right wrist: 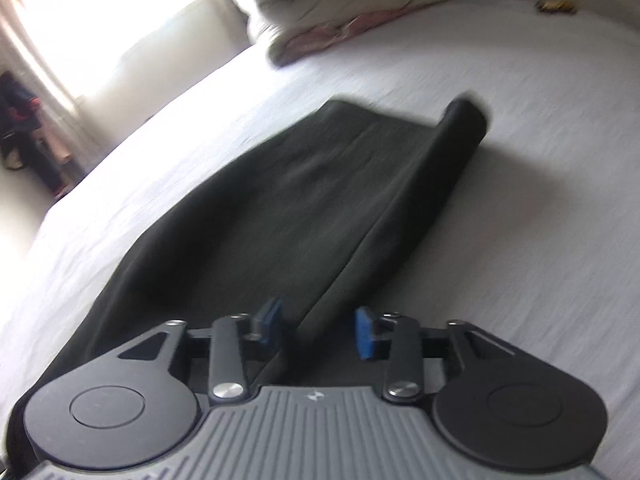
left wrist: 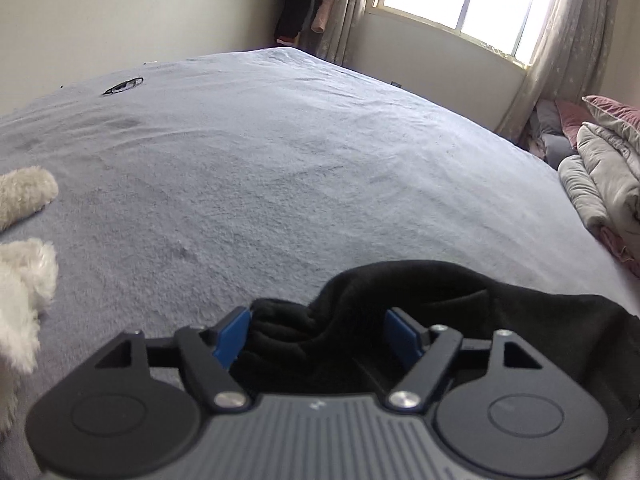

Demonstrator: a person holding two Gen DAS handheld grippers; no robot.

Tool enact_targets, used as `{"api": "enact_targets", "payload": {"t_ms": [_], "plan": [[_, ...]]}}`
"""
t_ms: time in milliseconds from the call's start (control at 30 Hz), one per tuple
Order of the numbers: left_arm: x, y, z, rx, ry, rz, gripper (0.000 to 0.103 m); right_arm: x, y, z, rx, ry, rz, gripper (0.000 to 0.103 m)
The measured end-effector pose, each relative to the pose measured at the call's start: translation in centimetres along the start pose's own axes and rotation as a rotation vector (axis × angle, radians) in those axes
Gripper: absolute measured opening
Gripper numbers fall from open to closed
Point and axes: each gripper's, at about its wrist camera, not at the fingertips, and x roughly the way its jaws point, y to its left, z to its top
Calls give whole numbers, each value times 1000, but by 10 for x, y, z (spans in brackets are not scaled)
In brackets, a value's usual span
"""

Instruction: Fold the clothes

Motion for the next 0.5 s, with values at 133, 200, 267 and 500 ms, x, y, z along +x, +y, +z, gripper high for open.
{"api": "enact_targets", "payload": {"t_ms": [133,200,267,500], "plan": [[-16,-23,-13,110,-39,1,81,5,-24,19,64,-35,-23,52],[-20,-29,-18,147,-58,11,81,9,-31,28,62,-55,-50,52],[-22,-32,-19,169,-76,28,81,12,-35,35,42,-81,-93,52],[-21,-20,-13,127,-116,48,81,26,-54,55,-9,-136,-206,28]]}}
